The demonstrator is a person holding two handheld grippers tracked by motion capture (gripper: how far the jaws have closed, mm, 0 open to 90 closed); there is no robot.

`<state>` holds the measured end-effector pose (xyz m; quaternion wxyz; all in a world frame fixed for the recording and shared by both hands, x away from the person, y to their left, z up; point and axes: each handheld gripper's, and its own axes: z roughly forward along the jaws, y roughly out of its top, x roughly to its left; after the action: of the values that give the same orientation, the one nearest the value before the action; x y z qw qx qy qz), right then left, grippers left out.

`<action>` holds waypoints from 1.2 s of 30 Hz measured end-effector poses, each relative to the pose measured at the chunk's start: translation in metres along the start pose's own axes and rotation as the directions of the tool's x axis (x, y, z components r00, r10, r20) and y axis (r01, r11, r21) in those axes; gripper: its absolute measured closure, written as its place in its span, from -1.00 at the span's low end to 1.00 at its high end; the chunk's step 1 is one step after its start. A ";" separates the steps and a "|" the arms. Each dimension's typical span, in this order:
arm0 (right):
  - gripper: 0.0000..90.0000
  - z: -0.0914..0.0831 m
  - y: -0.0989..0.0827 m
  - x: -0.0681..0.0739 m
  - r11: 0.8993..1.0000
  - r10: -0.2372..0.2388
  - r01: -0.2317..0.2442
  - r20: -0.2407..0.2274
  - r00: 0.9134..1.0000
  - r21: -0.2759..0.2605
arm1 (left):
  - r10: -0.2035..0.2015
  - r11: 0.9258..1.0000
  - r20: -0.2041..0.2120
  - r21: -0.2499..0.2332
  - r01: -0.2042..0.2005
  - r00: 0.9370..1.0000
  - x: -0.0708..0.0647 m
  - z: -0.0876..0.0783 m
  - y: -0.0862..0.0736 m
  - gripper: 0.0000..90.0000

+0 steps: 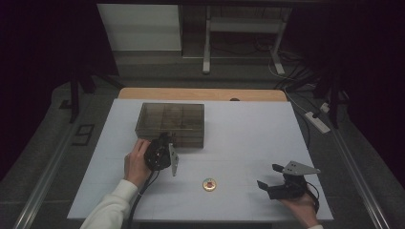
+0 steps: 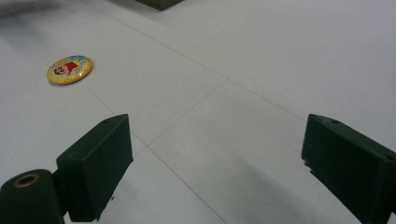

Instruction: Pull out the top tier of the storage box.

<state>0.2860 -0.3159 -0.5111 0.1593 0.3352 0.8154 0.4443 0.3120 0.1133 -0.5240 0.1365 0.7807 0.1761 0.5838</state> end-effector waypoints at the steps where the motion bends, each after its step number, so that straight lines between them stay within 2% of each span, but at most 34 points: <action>1: -0.82 0.000 0.000 0.000 1.000 0.000 0.000 0.000 1.000 -0.001 | 0.001 1.000 0.000 0.002 -0.001 1.000 0.000 0.000 0.000 0.61; 9: -0.82 -0.001 0.000 0.000 1.000 -0.001 0.001 0.000 1.000 -0.001 | 0.004 1.000 0.001 0.011 -0.004 1.000 0.000 0.002 -0.001 0.70; 36: -0.82 -0.001 0.000 -0.001 1.000 -0.002 0.002 -0.001 1.000 -0.003 | 0.010 1.000 -0.018 0.010 -0.010 1.000 -0.002 0.001 -0.003 0.76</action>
<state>0.2860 -0.3168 -0.5109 0.1597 0.3340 0.8152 0.4453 0.3124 0.1153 -0.5276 0.1280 0.7769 0.1764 0.5907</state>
